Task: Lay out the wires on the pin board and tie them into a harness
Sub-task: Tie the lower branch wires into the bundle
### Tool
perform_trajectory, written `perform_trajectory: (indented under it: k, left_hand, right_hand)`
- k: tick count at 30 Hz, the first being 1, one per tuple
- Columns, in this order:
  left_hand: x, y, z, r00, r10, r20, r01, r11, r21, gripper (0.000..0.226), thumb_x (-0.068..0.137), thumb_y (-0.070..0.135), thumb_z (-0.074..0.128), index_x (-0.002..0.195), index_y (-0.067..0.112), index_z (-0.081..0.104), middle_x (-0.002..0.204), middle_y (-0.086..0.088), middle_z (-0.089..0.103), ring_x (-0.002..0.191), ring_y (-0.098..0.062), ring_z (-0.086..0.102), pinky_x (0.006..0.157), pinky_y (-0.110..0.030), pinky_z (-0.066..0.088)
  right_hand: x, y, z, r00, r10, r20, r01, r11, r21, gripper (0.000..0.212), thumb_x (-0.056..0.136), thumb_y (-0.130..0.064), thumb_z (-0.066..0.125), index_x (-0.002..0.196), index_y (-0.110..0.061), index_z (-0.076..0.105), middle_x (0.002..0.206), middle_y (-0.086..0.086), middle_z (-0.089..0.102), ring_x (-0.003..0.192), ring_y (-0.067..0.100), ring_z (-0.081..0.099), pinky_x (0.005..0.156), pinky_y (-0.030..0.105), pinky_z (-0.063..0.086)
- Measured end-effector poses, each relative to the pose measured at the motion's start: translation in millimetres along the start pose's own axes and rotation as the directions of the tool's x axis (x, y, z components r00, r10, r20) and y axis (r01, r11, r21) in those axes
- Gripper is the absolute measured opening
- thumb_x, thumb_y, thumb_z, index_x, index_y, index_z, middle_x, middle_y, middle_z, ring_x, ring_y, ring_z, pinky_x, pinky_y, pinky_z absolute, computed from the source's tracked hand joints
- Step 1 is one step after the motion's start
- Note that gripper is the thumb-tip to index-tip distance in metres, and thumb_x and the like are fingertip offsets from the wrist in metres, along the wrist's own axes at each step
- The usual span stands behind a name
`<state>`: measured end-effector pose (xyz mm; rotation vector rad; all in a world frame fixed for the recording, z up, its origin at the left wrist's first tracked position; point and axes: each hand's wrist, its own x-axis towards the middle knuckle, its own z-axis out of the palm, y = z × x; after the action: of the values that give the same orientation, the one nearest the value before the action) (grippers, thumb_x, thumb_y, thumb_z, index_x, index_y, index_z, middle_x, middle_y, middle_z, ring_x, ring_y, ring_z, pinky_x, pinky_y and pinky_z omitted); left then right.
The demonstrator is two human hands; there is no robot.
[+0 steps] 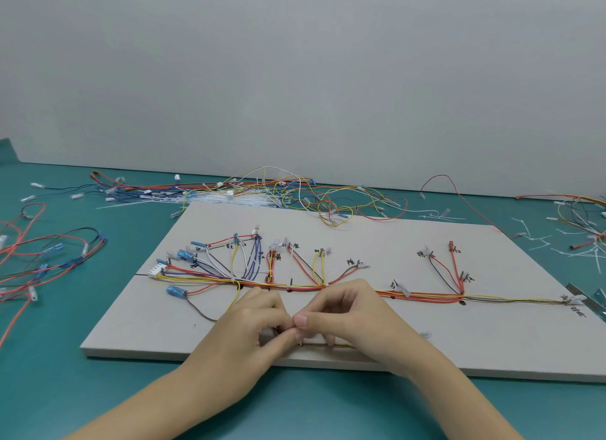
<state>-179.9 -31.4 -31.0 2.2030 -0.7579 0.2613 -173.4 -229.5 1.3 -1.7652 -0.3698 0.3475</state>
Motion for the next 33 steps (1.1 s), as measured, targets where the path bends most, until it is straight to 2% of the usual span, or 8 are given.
perform_trajectory:
  k: [2, 7, 10, 15, 20, 24, 28, 33]
  left_hand:
    - [0.0, -0.3, 0.0, 1.000, 0.007, -0.001, -0.007, 1.000, 0.008, 0.025, 0.089, 0.048, 0.056, 0.077, 0.030, 0.068, 0.081, 0.016, 0.051, 0.087, -0.006, 0.045, 0.070, -0.015, 0.033]
    - [0.1, 0.9, 0.6, 1.000, 0.015, -0.007, -0.015, 1.000, 0.010, 0.020, 0.088, 0.053, 0.051, 0.079, 0.036, 0.058, 0.080, 0.019, 0.049, 0.087, -0.006, 0.044, 0.071, -0.016, 0.033]
    - [0.5, -0.4, 1.6, 1.000, 0.014, -0.012, -0.013, 1.000, 0.013, 0.024, 0.087, 0.054, 0.051, 0.078, 0.033, 0.060, 0.080, 0.018, 0.050, 0.087, -0.007, 0.044, 0.071, -0.017, 0.033]
    - [-2.5, -1.6, 1.1, 1.000, 0.010, -0.020, -0.010, 1.000, 0.012, 0.026, 0.086, 0.054, 0.053, 0.075, 0.032, 0.061, 0.081, 0.018, 0.052, 0.087, -0.005, 0.045, 0.071, -0.016, 0.034]
    - [-2.1, 1.3, 0.4, 1.000, -0.013, -0.012, 0.013, 1.000, -0.026, 0.026, 0.083, 0.056, 0.057, 0.075, 0.032, 0.065, 0.080, 0.014, 0.055, 0.087, -0.006, 0.046, 0.071, -0.016, 0.035]
    - [-0.7, 5.9, -2.7, 0.989, -0.137, -0.058, 0.127, 0.981, -0.144, 0.015, 0.075, 0.041, 0.077, 0.073, 0.029, 0.069, 0.076, 0.011, 0.060, 0.083, -0.009, 0.055, 0.063, -0.012, 0.041]
    - [0.6, 9.2, -6.1, 0.960, -0.276, -0.049, 0.251, 0.924, -0.289, 0.018, 0.067, 0.029, 0.087, 0.074, 0.031, 0.071, 0.075, 0.003, 0.066, 0.066, -0.005, 0.060, 0.058, -0.013, 0.045]
    - [4.0, 10.7, -7.9, 0.964, -0.264, -0.019, 0.240, 0.902, -0.360, 0.008, 0.072, 0.037, 0.081, 0.073, 0.030, 0.077, 0.072, 0.003, 0.071, 0.062, -0.004, 0.060, 0.056, -0.012, 0.042]
  right_hand:
    - [0.1, 0.0, 0.5, 1.000, -0.012, -0.011, 0.012, 1.000, -0.014, 0.013, 0.083, -0.023, 0.073, 0.080, -0.011, 0.077, 0.078, 0.019, 0.071, 0.063, 0.017, 0.052, 0.058, 0.028, 0.041]
    - [0.9, -2.2, 0.5, 0.999, -0.033, 0.000, 0.033, 0.999, -0.010, 0.007, 0.084, -0.019, 0.075, 0.079, -0.016, 0.078, 0.081, 0.028, 0.068, 0.065, 0.017, 0.050, 0.053, 0.022, 0.040]
    - [0.9, -1.4, -0.1, 1.000, -0.024, 0.009, 0.024, 1.000, -0.011, 0.006, 0.082, -0.020, 0.076, 0.079, -0.015, 0.079, 0.080, 0.024, 0.070, 0.068, 0.019, 0.051, 0.052, 0.021, 0.039]
    - [0.0, -3.0, -1.8, 1.000, -0.003, 0.027, 0.005, 0.999, -0.049, 0.005, 0.081, -0.018, 0.076, 0.077, -0.017, 0.078, 0.073, 0.006, 0.073, 0.064, 0.009, 0.055, 0.053, 0.019, 0.042]
    - [-2.0, -3.0, 1.3, 0.996, -0.077, -0.048, 0.064, 0.969, -0.239, 0.007, 0.080, -0.023, 0.074, 0.073, -0.023, 0.074, 0.076, 0.013, 0.069, 0.065, 0.012, 0.050, 0.063, 0.032, 0.040]
    - [-3.1, -2.5, 4.9, 0.993, -0.091, -0.074, 0.072, 0.970, -0.232, 0.011, 0.083, -0.017, 0.071, 0.073, -0.022, 0.072, 0.077, 0.008, 0.070, 0.071, 0.011, 0.056, 0.071, 0.038, 0.046]
    - [-3.2, -2.8, 5.2, 0.997, -0.062, -0.051, 0.050, 0.977, -0.205, 0.012, 0.088, -0.014, 0.068, 0.077, -0.019, 0.071, 0.071, -0.002, 0.067, 0.071, 0.009, 0.054, 0.070, 0.028, 0.042]
    - [-5.4, -3.0, 7.6, 0.994, -0.097, -0.057, 0.080, 0.965, -0.249, 0.016, 0.093, -0.015, 0.062, 0.078, -0.020, 0.068, 0.071, -0.008, 0.064, 0.069, 0.007, 0.053, 0.067, 0.022, 0.041]
